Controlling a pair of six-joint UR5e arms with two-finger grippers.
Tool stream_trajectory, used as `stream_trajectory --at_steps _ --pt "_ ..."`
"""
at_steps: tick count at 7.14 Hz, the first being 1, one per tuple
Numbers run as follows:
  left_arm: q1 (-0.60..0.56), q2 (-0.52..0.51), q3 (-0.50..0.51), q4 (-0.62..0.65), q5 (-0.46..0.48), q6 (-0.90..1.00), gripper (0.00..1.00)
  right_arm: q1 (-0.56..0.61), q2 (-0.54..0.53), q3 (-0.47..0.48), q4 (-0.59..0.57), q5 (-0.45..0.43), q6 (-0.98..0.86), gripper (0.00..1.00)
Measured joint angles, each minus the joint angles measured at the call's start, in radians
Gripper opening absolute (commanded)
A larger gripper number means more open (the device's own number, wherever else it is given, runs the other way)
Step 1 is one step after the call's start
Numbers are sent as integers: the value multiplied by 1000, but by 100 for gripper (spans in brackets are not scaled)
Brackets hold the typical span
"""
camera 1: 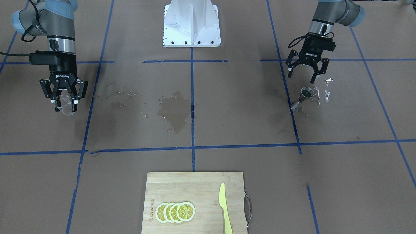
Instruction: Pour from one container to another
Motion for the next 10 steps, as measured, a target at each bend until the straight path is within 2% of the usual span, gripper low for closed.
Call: stream_trajectory --at_steps 3,5,6,8,9,10 --pt "-111 49 -97 25 -227 64 100 -91 2 -81 47 -77 31 0" --pt "-239 44 -193 150 -411 132 100 -155 2 -104 49 -122 53 0" --pt "-295 39 -225 196 -482 167 100 -172 1 -112 49 -132 58 9" --pt "-339 33 -240 225 -545 204 100 -182 -2 -117 49 -137 60 68" --pt "-352 29 -242 235 -579 210 100 -183 -5 -120 49 -139 60 92" --pt "-374 21 -244 253 -624 212 100 -183 -6 -122 50 -141 61 99"
